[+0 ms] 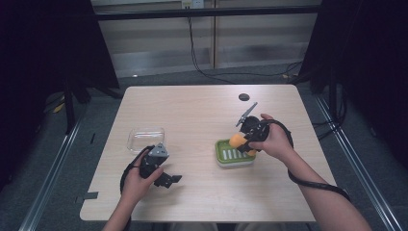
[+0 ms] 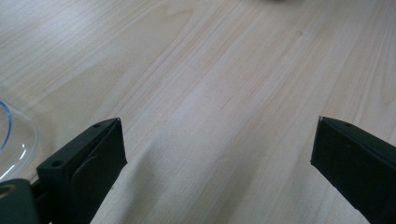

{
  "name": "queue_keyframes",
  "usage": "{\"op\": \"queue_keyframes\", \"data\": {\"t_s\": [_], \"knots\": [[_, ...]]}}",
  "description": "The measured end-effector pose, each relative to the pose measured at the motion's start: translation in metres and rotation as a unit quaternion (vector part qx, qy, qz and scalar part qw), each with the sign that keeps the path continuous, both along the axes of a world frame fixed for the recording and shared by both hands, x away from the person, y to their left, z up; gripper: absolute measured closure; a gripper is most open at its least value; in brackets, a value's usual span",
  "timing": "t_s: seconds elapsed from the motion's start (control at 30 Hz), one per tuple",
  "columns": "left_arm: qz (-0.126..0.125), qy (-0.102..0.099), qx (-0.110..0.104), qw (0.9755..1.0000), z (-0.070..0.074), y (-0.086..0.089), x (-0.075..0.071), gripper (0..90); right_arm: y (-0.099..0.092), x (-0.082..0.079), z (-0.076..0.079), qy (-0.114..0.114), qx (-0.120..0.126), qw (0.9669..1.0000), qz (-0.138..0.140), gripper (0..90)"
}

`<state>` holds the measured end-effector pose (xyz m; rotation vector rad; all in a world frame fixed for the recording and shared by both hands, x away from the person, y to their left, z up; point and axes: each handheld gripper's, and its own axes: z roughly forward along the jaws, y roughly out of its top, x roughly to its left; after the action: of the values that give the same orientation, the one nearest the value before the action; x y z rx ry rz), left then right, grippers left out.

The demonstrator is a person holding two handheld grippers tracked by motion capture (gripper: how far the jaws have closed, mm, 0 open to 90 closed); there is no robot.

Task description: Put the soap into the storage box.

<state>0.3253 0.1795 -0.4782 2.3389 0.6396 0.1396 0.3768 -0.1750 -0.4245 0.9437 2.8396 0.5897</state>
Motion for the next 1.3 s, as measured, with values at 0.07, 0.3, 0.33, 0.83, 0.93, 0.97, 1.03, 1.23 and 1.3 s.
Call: {"op": "queue_keyframes", "data": {"t_s": [0.07, 0.3, 0.33, 0.83, 0.93, 0.97, 1.03, 1.23, 1.3], "knots": [[-0.002, 0.001, 0.004, 1.0, 0.0, 0.0, 0.0, 2.9, 0.001, 0.0, 0.0, 0.002, 0.002, 1.0, -0.003, 49.7], [-0.002, -0.002, 0.0, 1.0, 0.0, 0.0, 0.0, 2.9, 0.003, 0.001, -0.001, -0.001, 0.002, 1.0, 0.008, 49.7], [-0.002, -0.002, 0.0, 1.0, 0.0, 0.0, 0.0, 2.9, 0.004, 0.001, -0.001, 0.001, 0.001, 1.0, 0.006, 49.7], [0.0, -0.003, -0.002, 1.0, 0.0, 0.001, 0.0, 2.9, 0.009, 0.003, -0.005, 0.0, -0.002, 0.9997, 0.024, 49.7], [-0.001, -0.004, 0.001, 1.0, 0.001, 0.001, 0.0, 2.9, 0.01, 0.003, -0.006, -0.001, -0.003, 0.9995, 0.031, 49.7], [-0.001, -0.004, 0.0, 1.0, 0.001, 0.001, 0.0, 2.9, 0.01, 0.003, -0.007, -0.002, -0.005, 0.9994, 0.033, 49.7], [0.0, -0.006, -0.001, 1.0, 0.001, 0.001, 0.0, 2.9, 0.011, 0.003, -0.007, 0.001, -0.004, 0.9994, 0.033, 49.7], [0.004, -0.004, -0.007, 1.0, 0.0, 0.0, -0.001, 2.9, 0.011, 0.005, -0.008, 0.002, -0.005, 0.9992, 0.039, 49.6], [0.003, -0.004, -0.002, 1.0, 0.001, 0.001, -0.001, 2.9, 0.012, 0.005, -0.009, 0.0, -0.007, 0.9992, 0.04, 49.7]]}}
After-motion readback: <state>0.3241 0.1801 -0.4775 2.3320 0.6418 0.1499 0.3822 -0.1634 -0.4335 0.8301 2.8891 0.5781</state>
